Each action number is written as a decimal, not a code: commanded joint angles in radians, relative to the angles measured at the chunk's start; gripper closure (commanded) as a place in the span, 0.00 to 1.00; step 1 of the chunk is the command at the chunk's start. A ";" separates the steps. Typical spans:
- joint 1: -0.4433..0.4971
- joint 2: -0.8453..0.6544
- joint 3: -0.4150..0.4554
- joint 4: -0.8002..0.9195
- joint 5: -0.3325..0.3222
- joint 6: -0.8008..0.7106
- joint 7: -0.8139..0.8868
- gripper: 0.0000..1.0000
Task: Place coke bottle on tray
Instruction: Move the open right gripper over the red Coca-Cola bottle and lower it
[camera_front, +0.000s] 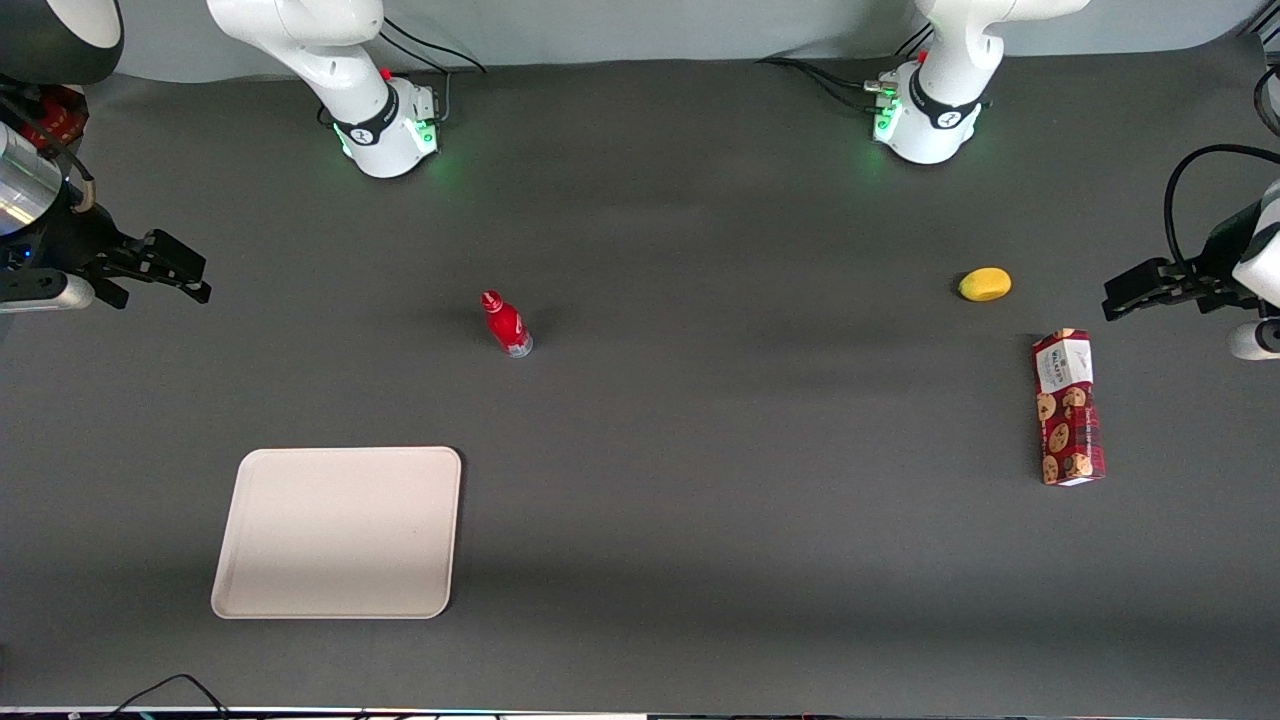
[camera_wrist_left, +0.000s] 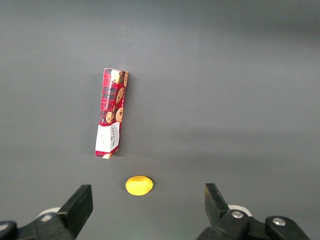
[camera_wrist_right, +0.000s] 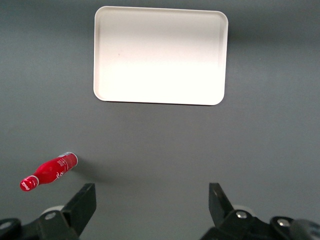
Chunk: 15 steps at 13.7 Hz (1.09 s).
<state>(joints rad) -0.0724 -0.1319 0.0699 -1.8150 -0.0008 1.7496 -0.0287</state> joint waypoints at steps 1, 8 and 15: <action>0.000 -0.002 -0.006 0.006 -0.010 0.001 -0.005 0.00; 0.023 0.083 0.193 0.052 -0.010 0.004 0.319 0.00; 0.026 0.186 0.453 -0.025 -0.013 0.135 0.610 0.00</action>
<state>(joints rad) -0.0423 0.0411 0.4855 -1.7997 -0.0006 1.8388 0.5244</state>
